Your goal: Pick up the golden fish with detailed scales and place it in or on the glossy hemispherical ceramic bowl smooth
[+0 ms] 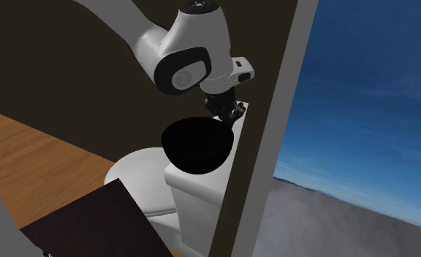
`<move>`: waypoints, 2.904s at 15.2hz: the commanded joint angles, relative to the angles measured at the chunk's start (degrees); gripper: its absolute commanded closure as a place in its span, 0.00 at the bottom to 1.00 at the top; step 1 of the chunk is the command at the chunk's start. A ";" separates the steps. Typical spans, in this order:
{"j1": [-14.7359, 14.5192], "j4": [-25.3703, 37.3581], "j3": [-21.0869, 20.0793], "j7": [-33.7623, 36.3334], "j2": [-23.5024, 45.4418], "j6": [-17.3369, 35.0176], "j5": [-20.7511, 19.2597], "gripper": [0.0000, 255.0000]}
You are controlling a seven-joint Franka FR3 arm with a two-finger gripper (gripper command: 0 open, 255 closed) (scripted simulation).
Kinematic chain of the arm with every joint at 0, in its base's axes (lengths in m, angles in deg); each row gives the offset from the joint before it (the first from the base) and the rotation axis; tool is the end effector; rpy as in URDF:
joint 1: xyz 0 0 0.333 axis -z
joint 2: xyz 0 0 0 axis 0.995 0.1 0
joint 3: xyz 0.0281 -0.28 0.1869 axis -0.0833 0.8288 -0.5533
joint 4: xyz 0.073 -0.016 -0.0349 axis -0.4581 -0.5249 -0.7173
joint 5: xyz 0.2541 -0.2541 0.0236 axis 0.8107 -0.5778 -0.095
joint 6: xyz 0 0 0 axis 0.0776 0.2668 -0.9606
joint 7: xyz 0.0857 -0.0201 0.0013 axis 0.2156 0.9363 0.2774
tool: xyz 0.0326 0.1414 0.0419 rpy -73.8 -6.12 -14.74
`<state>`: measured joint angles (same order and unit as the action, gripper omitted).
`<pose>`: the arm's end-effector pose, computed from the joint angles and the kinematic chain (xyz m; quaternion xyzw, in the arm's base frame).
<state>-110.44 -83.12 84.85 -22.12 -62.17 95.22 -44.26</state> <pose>0.4869 -0.0036 0.3660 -0.9676 -0.1253 -0.2161 0.0361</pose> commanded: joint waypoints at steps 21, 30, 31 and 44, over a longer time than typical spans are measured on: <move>4.82 7.84 -4.24 11.02 -10.77 -17.64 -12.61 1.00; 6.49 7.52 -5.73 13.10 -17.42 -23.74 -15.55 1.00; 7.18 5.72 -6.10 13.43 -19.90 -24.37 -16.37 1.00; 16.16 -11.56 -9.08 13.46 -51.65 -39.14 -21.80 1.00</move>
<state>-94.81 -93.72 75.67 -8.37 -112.22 56.80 -65.80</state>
